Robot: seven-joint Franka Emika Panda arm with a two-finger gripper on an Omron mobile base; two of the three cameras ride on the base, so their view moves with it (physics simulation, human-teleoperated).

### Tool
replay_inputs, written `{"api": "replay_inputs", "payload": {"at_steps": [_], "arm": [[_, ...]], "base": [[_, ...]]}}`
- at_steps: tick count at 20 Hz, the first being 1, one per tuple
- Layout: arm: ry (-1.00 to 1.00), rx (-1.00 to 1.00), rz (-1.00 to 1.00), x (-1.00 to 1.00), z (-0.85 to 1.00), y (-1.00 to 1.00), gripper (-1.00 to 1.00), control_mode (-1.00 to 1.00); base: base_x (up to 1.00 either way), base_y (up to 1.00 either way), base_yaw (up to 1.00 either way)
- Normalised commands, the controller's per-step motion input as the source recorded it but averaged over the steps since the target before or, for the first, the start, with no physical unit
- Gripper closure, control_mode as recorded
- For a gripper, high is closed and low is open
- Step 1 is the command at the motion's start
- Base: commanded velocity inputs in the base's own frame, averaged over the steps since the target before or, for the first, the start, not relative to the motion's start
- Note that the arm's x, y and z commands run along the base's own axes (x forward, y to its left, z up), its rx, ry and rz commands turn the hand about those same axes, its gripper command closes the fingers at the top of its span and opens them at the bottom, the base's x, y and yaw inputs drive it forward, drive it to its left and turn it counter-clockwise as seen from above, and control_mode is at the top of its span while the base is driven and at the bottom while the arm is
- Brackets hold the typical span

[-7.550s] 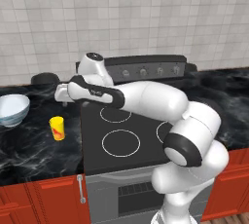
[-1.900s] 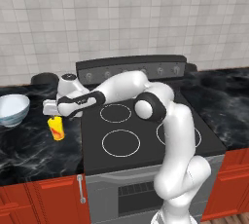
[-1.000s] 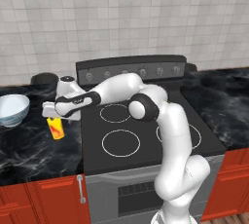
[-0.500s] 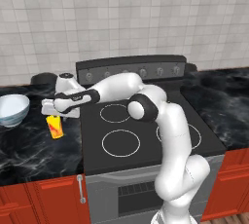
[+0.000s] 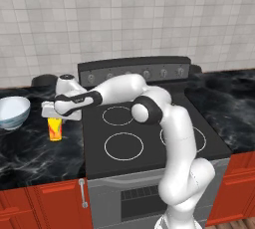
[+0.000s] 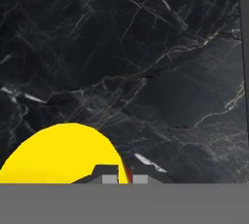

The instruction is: Pick the cup and bowl from the counter and place them on the counter next to the sink.

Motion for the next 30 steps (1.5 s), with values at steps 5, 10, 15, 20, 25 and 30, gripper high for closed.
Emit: {"api": "replay_inputs", "payload": {"at_steps": [5, 10, 15, 20, 25, 30], "arm": [[-0.15, 0.00, 0.20, -0.31, 0.30, -0.03, 1.00, -1.00], [-0.14, 0.00, 0.24, -0.27, 0.47, -0.40, 1.00, -1.00], [-0.17, 0.00, 0.21, -0.51, 0.68, -0.75, 1.00, -1.00], [-0.07, 0.00, 0.14, -0.48, 0.64, -0.91, 1.00, -1.00], [-0.05, 0.00, 0.10, -0.51, 0.59, -0.93, 1.00, -1.00], [-0.04, 0.02, 0.04, -0.48, 0.66, -0.85, 1.00, -1.00]], "base": [[0.00, 0.00, 0.00], [0.00, 0.00, 0.00], [0.00, 0.00, 0.00], [0.00, 0.00, 0.00], [0.00, 0.00, 0.00], [0.00, 0.00, 0.00]]}}
